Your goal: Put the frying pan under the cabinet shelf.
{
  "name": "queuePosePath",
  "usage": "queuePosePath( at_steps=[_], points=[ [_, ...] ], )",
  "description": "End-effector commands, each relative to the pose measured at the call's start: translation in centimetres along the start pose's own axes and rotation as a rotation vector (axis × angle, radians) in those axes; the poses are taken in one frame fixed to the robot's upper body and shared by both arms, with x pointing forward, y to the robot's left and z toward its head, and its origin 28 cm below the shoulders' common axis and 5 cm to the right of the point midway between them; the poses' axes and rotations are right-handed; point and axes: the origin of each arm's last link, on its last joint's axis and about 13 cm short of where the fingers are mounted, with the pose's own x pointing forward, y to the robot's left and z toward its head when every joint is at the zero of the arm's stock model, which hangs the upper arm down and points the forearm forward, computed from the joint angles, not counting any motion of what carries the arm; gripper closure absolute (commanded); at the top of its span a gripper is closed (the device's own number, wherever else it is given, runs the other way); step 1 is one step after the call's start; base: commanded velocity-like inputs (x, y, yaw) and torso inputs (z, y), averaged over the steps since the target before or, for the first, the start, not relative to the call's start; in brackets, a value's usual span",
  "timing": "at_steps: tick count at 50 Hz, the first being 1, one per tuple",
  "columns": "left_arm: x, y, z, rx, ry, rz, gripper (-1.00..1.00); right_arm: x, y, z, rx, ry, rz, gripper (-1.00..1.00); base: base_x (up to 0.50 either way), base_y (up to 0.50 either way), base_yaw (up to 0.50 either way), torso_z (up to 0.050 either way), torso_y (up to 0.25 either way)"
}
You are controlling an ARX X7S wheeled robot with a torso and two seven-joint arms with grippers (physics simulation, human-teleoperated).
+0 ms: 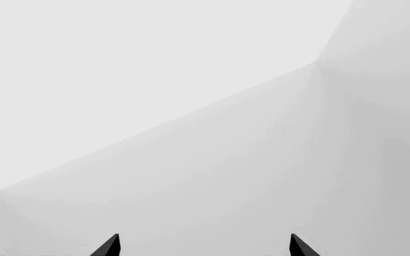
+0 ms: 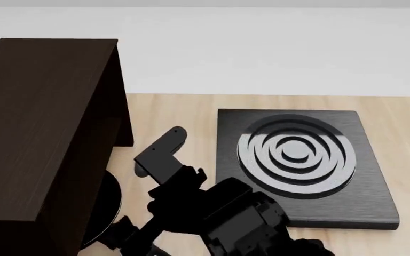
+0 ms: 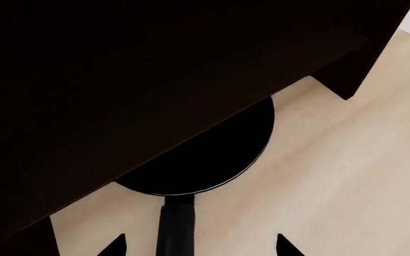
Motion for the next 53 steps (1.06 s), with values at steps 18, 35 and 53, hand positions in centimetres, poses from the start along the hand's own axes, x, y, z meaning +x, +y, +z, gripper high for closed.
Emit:
queuePosePath(
  at_steps=[18, 35, 53],
  points=[
    [0.1, -0.2, -0.9, -0.039, 0.007, 0.000, -1.00, -6.0, 1.3, 4.4, -0.116, -0.168, -0.101, -1.00, 0.00, 0.00, 0.00, 0.000, 0.000],
    [0.5, -0.7, -1.2, -0.062, 0.003, -0.016, -1.00, -10.2, 2.6, 4.5, -0.141, -0.233, -0.188, -1.00, 0.00, 0.00, 0.00, 0.000, 0.000],
    [1.1, -1.3, -1.8, -0.088, 0.010, -0.036, -1.00, -13.6, 3.5, 4.8, -0.178, -0.271, -0.275, -1.00, 0.00, 0.00, 0.00, 0.000, 0.000]
  ],
)
